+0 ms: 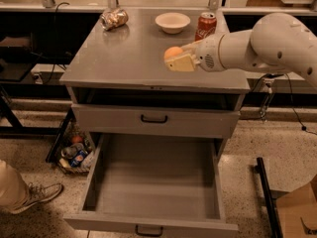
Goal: Place orange into middle drawer
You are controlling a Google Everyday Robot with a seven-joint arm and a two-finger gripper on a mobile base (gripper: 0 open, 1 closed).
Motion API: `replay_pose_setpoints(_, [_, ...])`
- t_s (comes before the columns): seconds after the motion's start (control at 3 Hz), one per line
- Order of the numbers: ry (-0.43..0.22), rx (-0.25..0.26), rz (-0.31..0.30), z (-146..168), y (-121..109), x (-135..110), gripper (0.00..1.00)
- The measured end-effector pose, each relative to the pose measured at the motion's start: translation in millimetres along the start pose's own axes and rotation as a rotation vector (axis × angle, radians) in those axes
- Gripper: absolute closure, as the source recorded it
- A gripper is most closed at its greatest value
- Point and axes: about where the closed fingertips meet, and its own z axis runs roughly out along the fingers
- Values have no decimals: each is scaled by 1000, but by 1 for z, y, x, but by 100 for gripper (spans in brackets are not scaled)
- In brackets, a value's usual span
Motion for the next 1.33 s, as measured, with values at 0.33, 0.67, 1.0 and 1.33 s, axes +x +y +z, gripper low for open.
replay_pose_setpoints(0.33, [0,0,0,0,0,0,100])
replay_pose_setpoints(0.67, [11,-85,-12,-10,19,10,100])
replay_pose_setpoints(1.0, [24,-186,-26,-31,60,40,100])
replay_pose_setpoints(1.33, [94,-306,-11,-30,116,102,100])
